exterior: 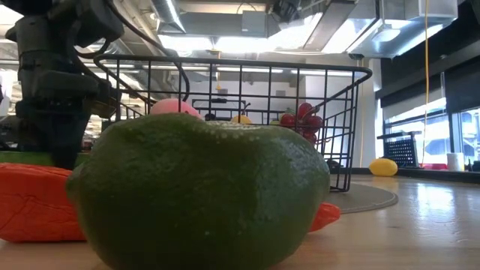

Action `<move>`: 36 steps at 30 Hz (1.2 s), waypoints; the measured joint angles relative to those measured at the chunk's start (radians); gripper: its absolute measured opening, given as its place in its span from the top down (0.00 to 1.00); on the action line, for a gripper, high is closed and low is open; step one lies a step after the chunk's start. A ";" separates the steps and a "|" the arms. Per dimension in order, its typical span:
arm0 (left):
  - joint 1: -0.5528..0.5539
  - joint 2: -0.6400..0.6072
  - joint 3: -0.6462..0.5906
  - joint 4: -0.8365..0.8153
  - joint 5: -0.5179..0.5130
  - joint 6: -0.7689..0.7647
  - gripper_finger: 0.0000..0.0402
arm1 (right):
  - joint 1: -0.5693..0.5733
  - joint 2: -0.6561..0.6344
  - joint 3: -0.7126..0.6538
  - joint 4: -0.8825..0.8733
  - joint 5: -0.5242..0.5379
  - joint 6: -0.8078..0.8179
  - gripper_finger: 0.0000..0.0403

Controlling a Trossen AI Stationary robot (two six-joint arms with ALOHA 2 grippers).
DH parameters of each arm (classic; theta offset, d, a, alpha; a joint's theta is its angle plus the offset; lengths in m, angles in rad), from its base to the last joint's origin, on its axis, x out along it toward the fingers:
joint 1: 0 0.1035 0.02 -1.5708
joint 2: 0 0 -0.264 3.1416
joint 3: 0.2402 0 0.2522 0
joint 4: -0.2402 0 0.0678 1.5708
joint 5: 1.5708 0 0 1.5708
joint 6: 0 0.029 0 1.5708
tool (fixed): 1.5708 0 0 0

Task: Build produce basket
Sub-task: Put the top green cucumber into the black wire basket

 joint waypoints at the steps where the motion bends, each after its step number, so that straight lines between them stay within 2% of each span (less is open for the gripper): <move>1: 0.000 -0.008 0.000 0.000 0.004 0.000 0.68 | 0.000 0.000 0.000 0.000 -0.027 -0.005 0.79; 6: 0.000 -0.047 0.010 -0.028 0.025 -0.002 0.70 | 0.000 0.000 0.000 -0.005 -0.199 -0.059 0.79; 13: -0.004 -0.119 0.117 -0.222 0.057 0.025 0.70 | 0.000 0.000 0.000 -0.011 -0.218 -0.076 0.79; 23: -0.032 -0.168 0.503 -0.851 0.156 0.132 0.70 | 0.000 0.000 0.000 -0.014 -0.218 -0.105 0.79; 28: -0.031 -0.150 0.690 -1.017 0.231 0.198 0.70 | 0.000 0.000 0.000 -0.021 -0.218 -0.135 0.79; 32: -0.006 -0.087 0.814 -1.148 0.295 0.250 0.70 | 0.008 0.000 0.000 -0.062 -0.226 -0.186 0.79; 36: 0.025 -0.012 0.927 -1.155 0.328 0.343 0.70 | 0.018 0.000 0.000 -0.096 -0.225 -0.186 0.79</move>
